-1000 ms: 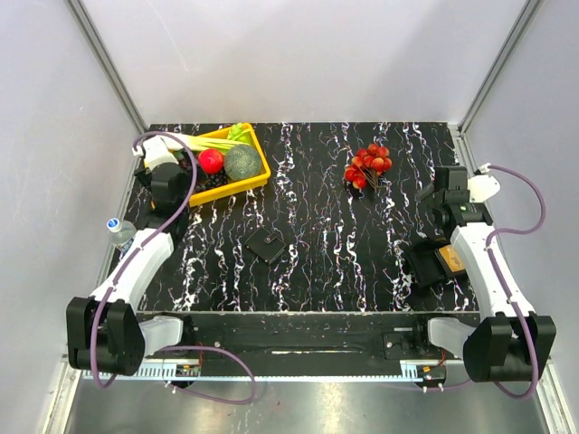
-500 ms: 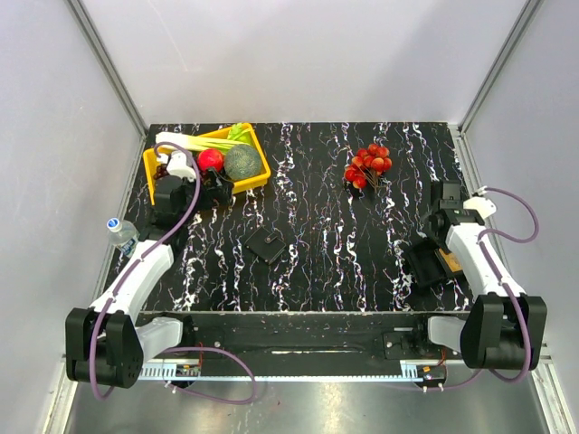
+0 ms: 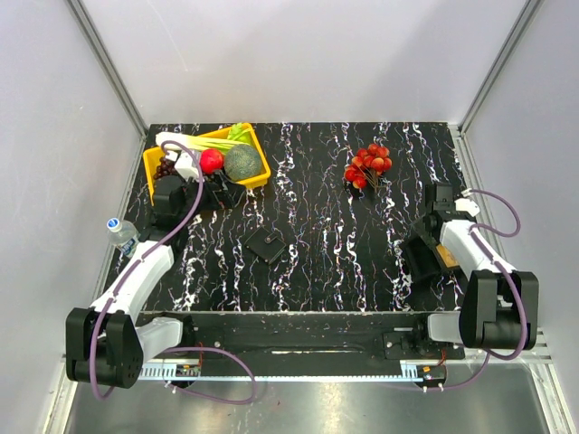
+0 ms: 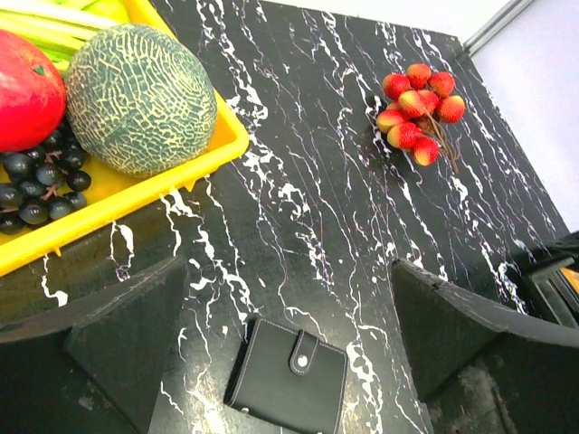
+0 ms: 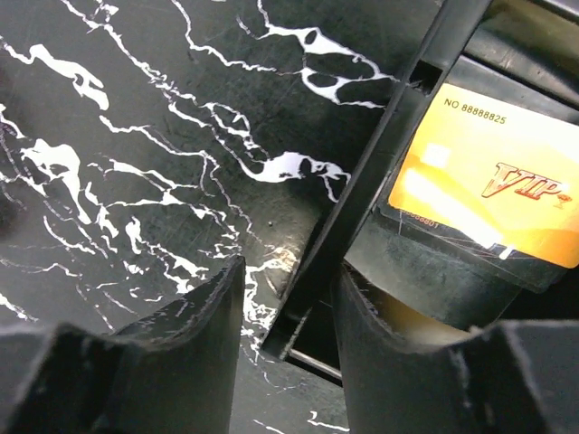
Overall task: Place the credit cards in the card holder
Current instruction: Move the storage box to the center of the board.
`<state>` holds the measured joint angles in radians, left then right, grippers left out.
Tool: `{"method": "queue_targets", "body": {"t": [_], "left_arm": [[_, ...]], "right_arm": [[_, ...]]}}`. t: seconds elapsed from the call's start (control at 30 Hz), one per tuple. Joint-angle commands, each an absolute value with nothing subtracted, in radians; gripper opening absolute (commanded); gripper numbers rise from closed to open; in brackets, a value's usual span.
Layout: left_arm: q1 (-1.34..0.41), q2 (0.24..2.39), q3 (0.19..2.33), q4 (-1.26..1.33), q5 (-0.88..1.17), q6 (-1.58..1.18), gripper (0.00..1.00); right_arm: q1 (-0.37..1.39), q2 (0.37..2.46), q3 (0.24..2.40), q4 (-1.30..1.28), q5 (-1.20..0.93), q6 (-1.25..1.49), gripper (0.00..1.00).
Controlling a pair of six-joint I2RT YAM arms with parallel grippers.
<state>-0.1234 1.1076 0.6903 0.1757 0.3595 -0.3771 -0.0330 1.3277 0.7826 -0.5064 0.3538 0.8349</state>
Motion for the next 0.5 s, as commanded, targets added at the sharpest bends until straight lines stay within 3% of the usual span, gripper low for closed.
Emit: {"method": "queue_targets", "body": {"t": [0.0,0.23,0.47], "left_arm": [[-0.124,1.086,0.680,0.248,0.408,-0.368,0.99],[-0.124,1.103,0.683,0.258,0.426,-0.371,0.99],[-0.138,1.103,0.675,0.242,0.361,-0.387,0.99]], "right_arm": [[-0.034,1.318,0.769,-0.385,0.246,0.816,0.45],[-0.009,1.387,0.811,-0.311,0.141,0.727,0.30],[0.061,1.500,0.893,-0.296,0.118,0.724,0.31]]}}
